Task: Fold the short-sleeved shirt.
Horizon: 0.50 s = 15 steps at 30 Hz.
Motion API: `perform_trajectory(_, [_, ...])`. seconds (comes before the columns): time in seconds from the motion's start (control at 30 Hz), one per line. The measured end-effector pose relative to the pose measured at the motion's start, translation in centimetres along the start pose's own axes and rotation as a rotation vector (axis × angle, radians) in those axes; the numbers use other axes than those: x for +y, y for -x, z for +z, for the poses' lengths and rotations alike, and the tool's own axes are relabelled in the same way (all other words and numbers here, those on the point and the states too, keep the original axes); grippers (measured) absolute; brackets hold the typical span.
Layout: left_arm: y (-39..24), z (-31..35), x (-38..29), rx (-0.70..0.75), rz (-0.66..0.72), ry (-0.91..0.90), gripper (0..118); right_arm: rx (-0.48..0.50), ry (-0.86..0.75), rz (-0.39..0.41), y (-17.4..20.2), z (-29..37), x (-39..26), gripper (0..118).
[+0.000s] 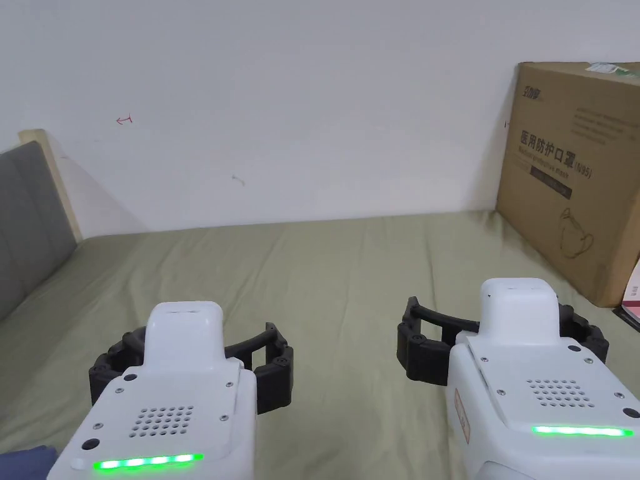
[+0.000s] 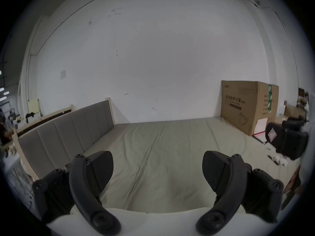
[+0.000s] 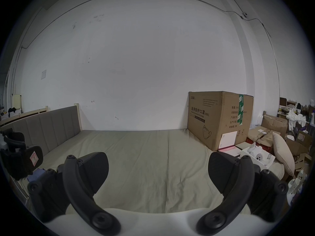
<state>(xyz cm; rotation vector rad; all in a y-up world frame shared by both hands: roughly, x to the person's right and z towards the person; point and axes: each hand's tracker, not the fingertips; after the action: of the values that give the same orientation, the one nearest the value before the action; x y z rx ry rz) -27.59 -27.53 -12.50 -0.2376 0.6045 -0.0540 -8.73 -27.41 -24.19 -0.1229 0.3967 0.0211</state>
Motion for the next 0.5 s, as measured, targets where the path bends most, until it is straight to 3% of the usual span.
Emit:
perform_trajectory(0.13, [0.52,0.2,-0.02,-0.072,0.063,-0.025,109,0.002,0.005,0.003,-0.13,-0.09,-0.07,116])
perform_trajectory(0.23, [0.22,0.01,0.49,-0.013,0.093,0.035,109,-0.002,0.012,0.008,-0.16,-0.2,-0.21,116])
perform_trajectory(0.3, [-0.22,-0.25,0.67,0.029,0.074,0.055,110,0.001,0.018,0.006,-0.19,-0.27,-0.27,116])
perform_trajectory(0.5, [-0.3,-0.3,-0.15,-0.031,0.021,-0.003,110,0.0,0.028,0.008,-0.35,-0.55,-0.6,116])
